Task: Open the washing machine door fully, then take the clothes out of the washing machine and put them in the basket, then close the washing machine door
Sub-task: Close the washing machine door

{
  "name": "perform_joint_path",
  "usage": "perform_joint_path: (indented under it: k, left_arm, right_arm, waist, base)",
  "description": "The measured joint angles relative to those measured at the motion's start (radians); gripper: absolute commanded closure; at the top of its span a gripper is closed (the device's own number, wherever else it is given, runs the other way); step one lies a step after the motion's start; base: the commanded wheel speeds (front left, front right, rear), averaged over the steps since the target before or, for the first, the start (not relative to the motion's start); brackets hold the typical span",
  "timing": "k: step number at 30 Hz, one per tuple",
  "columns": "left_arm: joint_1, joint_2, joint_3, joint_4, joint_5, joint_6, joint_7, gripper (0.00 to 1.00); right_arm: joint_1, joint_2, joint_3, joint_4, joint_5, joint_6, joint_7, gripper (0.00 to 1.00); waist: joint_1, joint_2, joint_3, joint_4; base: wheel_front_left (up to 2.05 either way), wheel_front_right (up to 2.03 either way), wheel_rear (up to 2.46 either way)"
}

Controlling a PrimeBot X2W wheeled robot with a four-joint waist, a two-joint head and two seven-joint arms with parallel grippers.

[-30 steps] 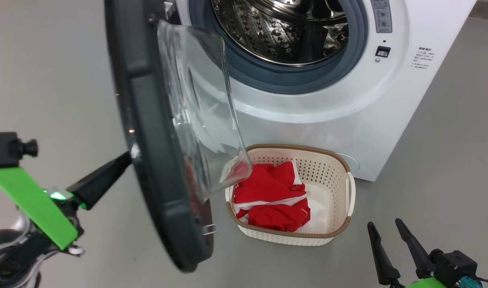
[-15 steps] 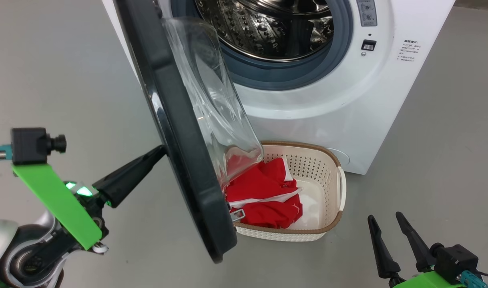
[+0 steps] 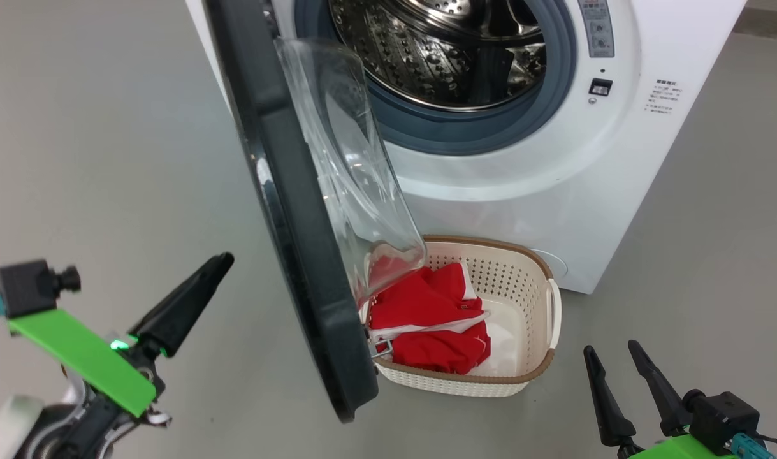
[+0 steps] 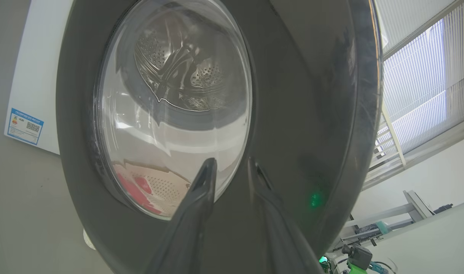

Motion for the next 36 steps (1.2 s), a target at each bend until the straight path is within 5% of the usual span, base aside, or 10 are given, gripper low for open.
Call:
perform_joint_path:
  k: [1, 4, 7, 24, 36]
  left_arm:
    - [0.014, -0.005, 0.0, 0.011, -0.002, 0.0, -0.016, 0.5]
    - [0.057, -0.02, -0.001, 0.047, -0.007, 0.0, -0.061, 0.09]
    - [0.103, -0.03, -0.006, 0.076, -0.008, 0.0, -0.099, 0.0]
    - [0.278, -0.123, 0.007, 0.176, -0.06, 0.0, -0.28, 0.0]
    - [0.294, -0.178, -0.058, 0.317, 0.083, 0.0, -0.422, 0.0]
  right_arm:
    - [0.0, 0.0, 0.001, 0.0, 0.0, 0.0, 0.0, 0.0]
    - [0.001, 0.0, 0.005, 0.002, 0.0, 0.0, 0.0, 0.0]
    - [0.003, 0.001, 0.011, 0.004, 0.0, 0.0, 0.0, 0.0]
    - [0.023, 0.004, 0.017, 0.009, 0.001, 0.0, 0.0, 0.0]
    - [0.021, 0.004, 0.017, 0.009, 0.001, 0.0, 0.0, 0.0]
  waist:
    - [0.0, 0.0, -0.003, 0.004]
    - [0.0, 0.0, -0.014, 0.013]
    - [0.0, 0.0, -0.025, 0.023]
    - [0.0, 0.0, -0.043, 0.049]
    - [0.0, 0.0, -0.025, 0.046]
  base:
    - [0.0, 0.0, 0.0]
    - [0.0, 0.0, 0.0]
    - [0.0, 0.0, 0.0]
    - [0.0, 0.0, 0.0]
    - [0.0, 0.0, 0.0]
